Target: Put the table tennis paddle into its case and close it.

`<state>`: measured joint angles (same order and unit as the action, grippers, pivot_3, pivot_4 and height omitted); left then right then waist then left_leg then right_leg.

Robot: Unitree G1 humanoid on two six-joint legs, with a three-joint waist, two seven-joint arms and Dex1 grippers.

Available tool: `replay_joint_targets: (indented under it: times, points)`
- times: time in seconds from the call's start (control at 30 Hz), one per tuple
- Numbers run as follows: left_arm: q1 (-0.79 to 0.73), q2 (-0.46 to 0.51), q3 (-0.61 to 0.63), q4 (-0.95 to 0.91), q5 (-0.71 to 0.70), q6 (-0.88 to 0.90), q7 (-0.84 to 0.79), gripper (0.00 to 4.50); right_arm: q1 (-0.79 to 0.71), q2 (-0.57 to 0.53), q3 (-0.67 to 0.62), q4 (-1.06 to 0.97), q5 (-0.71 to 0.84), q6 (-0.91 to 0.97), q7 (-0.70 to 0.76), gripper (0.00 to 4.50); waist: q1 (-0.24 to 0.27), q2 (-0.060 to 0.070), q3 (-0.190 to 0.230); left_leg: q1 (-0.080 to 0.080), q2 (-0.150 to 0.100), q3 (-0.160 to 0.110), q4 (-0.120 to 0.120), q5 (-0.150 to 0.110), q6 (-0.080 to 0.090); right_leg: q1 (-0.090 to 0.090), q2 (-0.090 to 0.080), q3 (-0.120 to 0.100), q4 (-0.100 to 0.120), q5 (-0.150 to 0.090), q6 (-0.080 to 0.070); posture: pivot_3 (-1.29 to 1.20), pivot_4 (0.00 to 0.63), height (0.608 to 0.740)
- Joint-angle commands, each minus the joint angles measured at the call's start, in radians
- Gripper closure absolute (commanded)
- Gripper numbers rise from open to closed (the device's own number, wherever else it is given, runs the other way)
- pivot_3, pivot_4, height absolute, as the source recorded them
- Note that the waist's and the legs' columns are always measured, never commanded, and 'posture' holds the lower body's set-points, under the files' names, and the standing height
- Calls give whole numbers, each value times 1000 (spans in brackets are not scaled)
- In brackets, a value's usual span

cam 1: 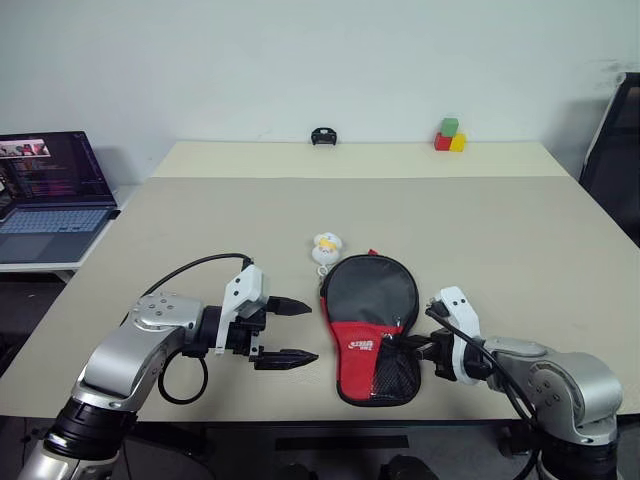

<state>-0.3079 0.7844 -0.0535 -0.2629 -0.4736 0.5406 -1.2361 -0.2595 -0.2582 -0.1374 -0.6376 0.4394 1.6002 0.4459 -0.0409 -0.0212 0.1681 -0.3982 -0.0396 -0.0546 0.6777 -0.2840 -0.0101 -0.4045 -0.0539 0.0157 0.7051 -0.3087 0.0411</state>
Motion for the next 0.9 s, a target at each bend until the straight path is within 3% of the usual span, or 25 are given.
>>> replay_joint_targets:
  times: [0.03,0.73,0.9]
  points:
    - [1,15,4,-29,-17,-7,-11,0,20,-4,-10,-43,41,14,-2,4481,0,0,0,0,0,0,0,0,0,0,0,0,0,0,0,0,150,740]
    - [-1,14,-13,-18,-5,-26,-9,0,83,-17,-20,-57,89,14,-59,4481,8,0,0,0,0,0,-1,0,0,1,0,-1,-3,0,0,0,150,740]
    - [2,13,-14,-18,-3,-29,-10,0,111,-11,-32,-71,99,14,-76,3049,9,0,0,0,0,-1,-1,0,0,2,0,-1,-4,0,0,0,150,740]
